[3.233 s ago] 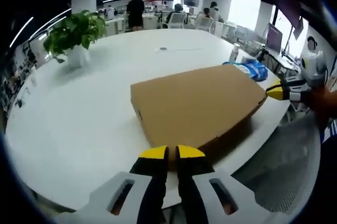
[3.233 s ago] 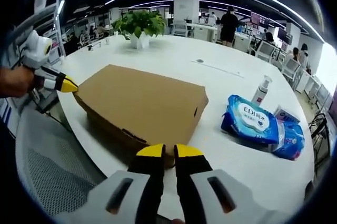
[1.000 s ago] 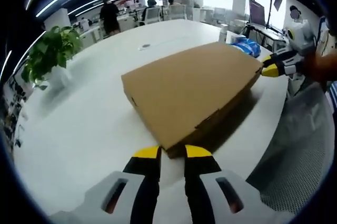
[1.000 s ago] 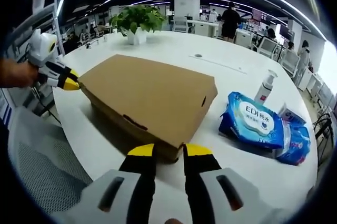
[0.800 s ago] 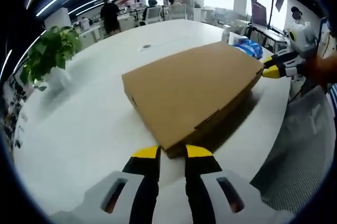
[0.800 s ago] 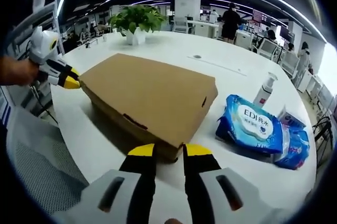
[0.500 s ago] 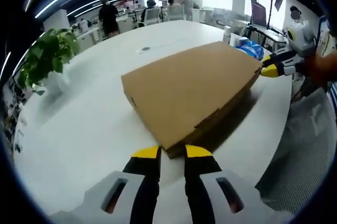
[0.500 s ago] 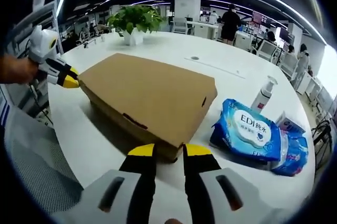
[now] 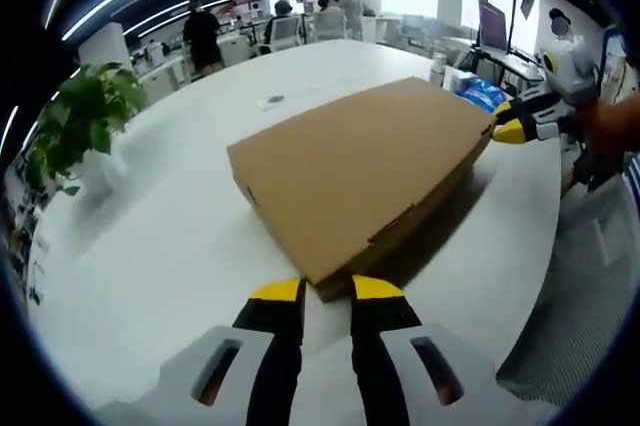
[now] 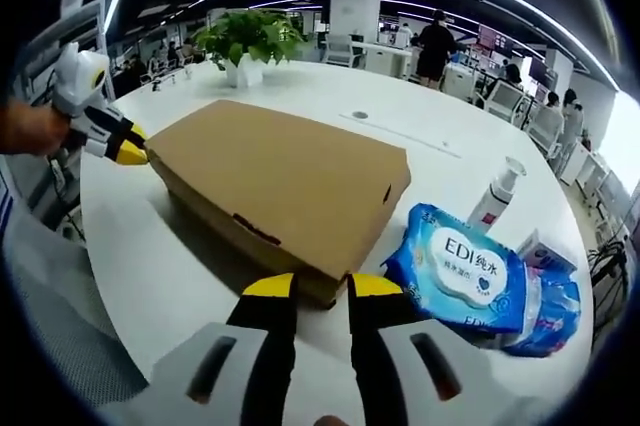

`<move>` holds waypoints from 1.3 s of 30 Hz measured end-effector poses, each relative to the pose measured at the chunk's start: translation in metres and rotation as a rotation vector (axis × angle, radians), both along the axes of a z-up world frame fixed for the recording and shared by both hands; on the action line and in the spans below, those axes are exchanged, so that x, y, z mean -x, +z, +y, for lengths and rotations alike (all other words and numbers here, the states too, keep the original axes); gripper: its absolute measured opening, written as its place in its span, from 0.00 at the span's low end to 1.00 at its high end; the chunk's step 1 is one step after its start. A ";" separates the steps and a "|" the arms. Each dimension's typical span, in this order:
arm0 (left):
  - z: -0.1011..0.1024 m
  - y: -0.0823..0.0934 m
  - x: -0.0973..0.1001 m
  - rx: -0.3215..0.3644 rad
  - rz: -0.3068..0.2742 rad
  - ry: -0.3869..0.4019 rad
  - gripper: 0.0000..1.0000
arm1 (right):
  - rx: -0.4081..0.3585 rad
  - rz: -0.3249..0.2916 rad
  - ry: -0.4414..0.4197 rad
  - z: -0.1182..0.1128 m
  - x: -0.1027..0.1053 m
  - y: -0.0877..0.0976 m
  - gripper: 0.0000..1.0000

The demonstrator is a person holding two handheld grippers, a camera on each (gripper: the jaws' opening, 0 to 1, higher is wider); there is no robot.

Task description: Operate the shoe box by opening the lid, removing the specified soft item, and placing it in the target area until the item is outside and the box remains undamaged.

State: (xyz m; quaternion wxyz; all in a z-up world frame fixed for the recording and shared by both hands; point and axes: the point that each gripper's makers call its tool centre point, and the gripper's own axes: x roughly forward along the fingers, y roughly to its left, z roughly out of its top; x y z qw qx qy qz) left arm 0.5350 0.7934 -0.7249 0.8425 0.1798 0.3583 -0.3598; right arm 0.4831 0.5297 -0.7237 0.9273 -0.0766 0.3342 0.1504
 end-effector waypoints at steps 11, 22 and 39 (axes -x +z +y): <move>-0.009 0.000 -0.016 0.008 -0.008 0.000 0.16 | 0.014 -0.004 0.008 -0.009 -0.019 0.000 0.17; -0.009 0.000 -0.018 0.027 -0.004 0.016 0.17 | 0.027 0.007 0.002 -0.010 -0.020 -0.003 0.16; -0.003 0.008 0.007 0.027 -0.021 0.017 0.47 | 0.033 0.006 -0.101 -0.036 0.022 0.003 0.46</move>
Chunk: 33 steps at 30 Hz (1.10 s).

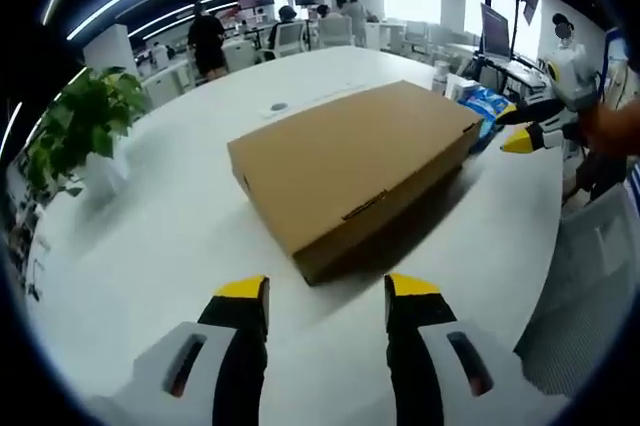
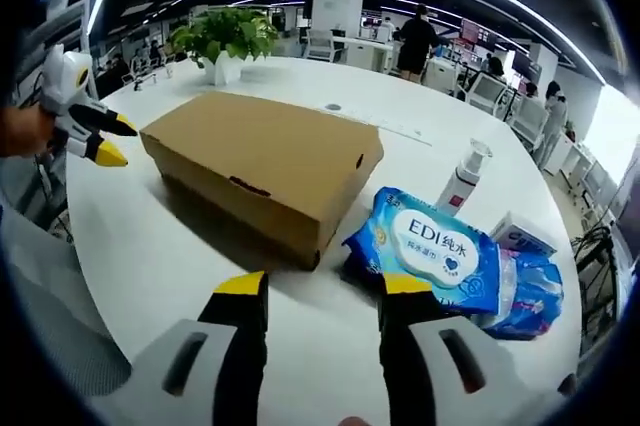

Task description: Operate the shoe box by opening the lid, removing the specified soft item, and placing it in the target area until the item is outside and the box remains undamaged.

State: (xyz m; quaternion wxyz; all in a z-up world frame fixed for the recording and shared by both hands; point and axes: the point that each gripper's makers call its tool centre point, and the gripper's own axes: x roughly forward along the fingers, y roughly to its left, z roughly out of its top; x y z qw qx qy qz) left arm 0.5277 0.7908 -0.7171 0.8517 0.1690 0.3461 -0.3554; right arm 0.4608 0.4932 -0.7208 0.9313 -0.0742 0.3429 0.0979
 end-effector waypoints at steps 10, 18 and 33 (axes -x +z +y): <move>-0.001 0.002 0.015 0.007 0.026 0.005 0.63 | -0.023 -0.066 -0.122 -0.023 0.025 0.024 0.74; 0.001 0.017 0.025 0.032 0.010 0.012 0.69 | -0.029 -0.071 -0.190 -0.032 0.055 0.034 0.85; 0.012 0.039 0.063 0.098 -0.004 0.020 0.85 | -0.078 -0.072 -0.262 -0.026 0.113 0.052 0.96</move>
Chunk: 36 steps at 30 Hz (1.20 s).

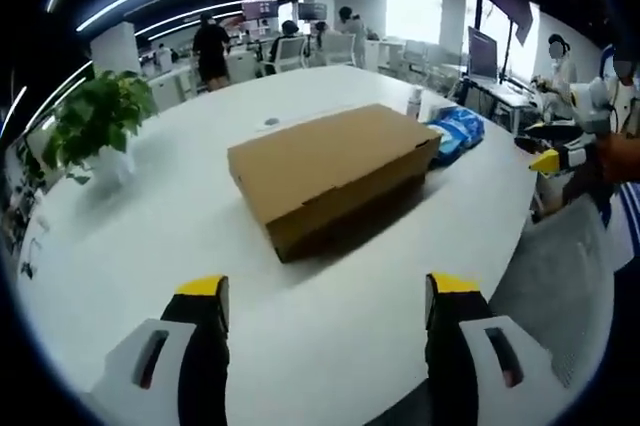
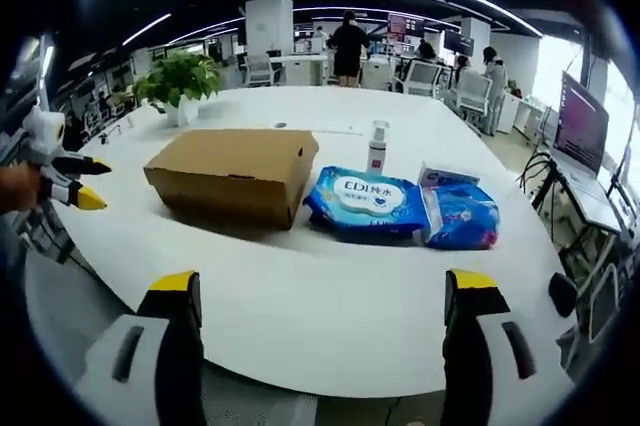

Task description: Operate the shoe box by opening the lid, removing the specified soft item, and placing it in the target area until the item is outside and the box remains undamaged.

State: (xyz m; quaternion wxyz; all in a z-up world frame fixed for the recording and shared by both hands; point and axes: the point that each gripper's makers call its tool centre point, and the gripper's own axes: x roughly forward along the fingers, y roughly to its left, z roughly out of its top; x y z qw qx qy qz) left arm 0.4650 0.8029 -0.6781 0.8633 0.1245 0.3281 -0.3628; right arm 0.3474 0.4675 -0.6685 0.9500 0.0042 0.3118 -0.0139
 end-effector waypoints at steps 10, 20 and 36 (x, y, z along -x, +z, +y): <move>0.003 0.016 0.018 0.050 -0.019 -0.023 0.98 | 0.028 0.001 -0.043 0.011 0.030 0.014 0.96; 0.010 0.022 0.048 0.055 -0.009 -0.011 1.00 | 0.030 -0.026 -0.039 0.012 0.046 0.029 0.96; -0.008 0.044 0.110 0.044 -0.039 0.069 1.00 | -0.007 -0.035 0.037 -0.008 0.087 0.026 0.96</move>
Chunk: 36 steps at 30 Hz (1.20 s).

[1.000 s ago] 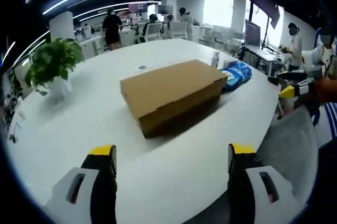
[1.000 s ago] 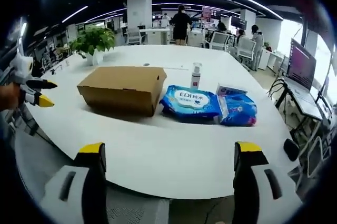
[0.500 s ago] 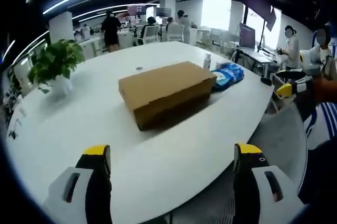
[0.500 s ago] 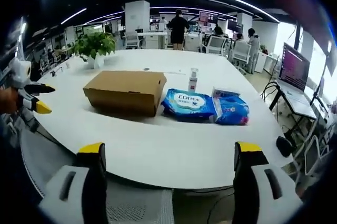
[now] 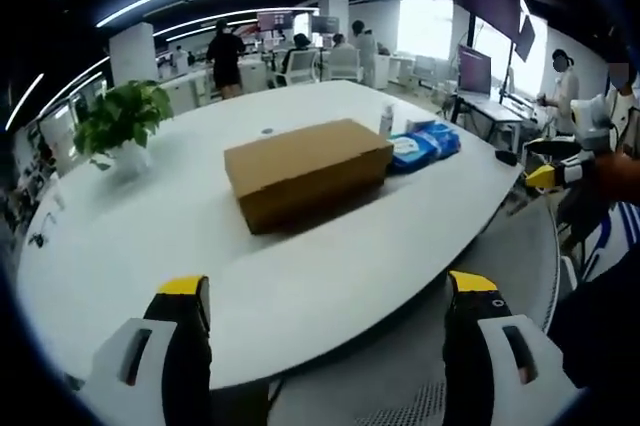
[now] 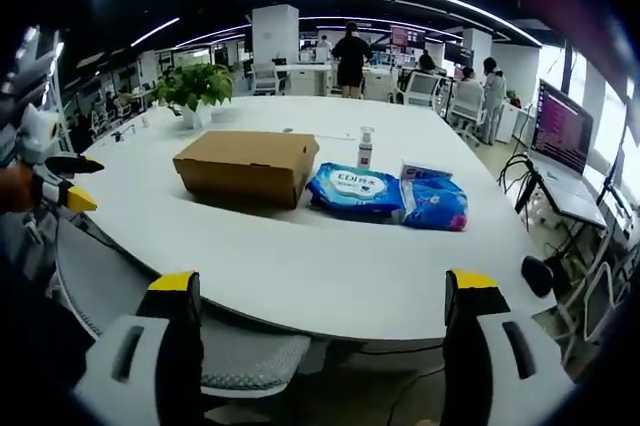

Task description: Operate the shoe box by opening the lid, removing the specified soft item, and placing it in the target area until the item is outside and the box remains undamaged.

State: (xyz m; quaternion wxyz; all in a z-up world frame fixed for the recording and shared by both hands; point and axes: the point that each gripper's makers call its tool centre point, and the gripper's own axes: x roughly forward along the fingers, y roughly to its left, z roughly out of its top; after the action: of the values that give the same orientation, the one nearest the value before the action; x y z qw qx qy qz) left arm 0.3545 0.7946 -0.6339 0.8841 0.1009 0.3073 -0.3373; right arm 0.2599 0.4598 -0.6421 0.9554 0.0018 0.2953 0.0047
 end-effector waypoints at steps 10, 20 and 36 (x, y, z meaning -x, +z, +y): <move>-0.018 0.008 0.024 -0.002 0.002 0.011 1.00 | -0.012 -0.015 0.023 -0.005 0.019 0.004 0.96; -0.029 0.020 0.029 0.018 -0.028 0.004 1.00 | 0.000 -0.032 0.039 -0.005 0.021 0.010 0.96; -0.031 0.020 0.017 0.020 -0.036 -0.039 1.00 | -0.001 -0.057 0.003 -0.001 0.011 0.018 0.96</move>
State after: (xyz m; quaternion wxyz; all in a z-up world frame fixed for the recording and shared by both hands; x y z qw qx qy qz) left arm 0.3376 0.7632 -0.6141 0.8836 0.1041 0.2862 -0.3556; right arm 0.2493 0.4585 -0.6238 0.9634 0.0017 0.2681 0.0064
